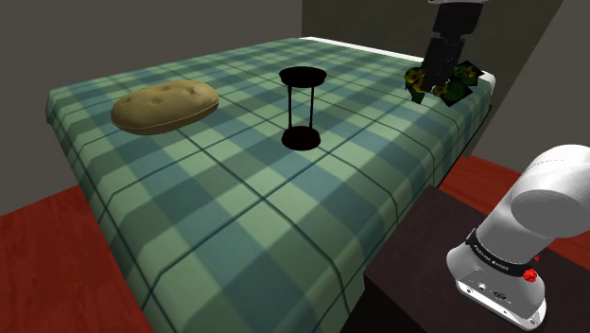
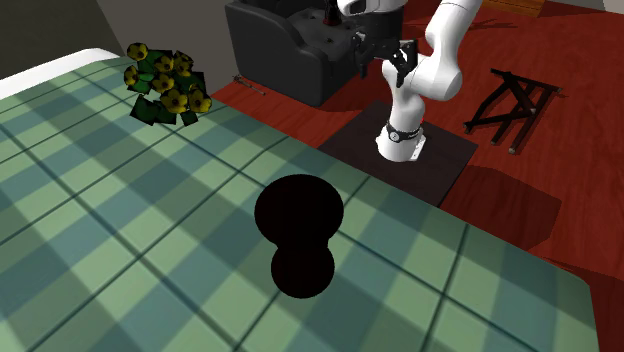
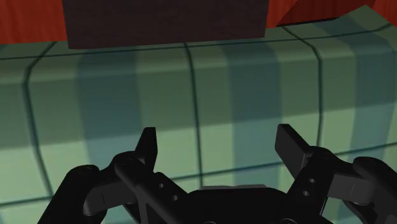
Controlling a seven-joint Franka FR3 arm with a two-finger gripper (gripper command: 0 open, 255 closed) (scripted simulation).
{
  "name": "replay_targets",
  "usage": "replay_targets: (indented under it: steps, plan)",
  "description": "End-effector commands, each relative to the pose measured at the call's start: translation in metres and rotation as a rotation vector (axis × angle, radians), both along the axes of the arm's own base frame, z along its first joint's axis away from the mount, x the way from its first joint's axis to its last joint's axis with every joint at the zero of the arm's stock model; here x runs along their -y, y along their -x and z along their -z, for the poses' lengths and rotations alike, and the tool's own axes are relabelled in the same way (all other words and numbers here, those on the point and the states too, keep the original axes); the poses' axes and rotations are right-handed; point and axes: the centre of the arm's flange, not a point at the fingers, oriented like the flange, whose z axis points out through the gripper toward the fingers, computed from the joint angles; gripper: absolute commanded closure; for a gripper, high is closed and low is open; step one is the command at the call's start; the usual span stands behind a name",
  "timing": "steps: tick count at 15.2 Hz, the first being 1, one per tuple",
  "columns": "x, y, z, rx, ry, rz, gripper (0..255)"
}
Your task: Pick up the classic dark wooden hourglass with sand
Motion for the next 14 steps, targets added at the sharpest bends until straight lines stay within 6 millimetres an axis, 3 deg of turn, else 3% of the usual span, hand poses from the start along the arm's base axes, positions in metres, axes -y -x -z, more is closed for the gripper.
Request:
replay_targets:
  steps: [1, 7, 14]
  plan:
    - [0.0, 0.0, 0.0, 0.0, 0.0, 0.0, 0]
    - [-0.01, -0.005, 0.066, 0.256, 0.013, 0.021, 0]
    - [-0.02, -0.031, 0.14, 0.555, 0.029, 0.046, 0]
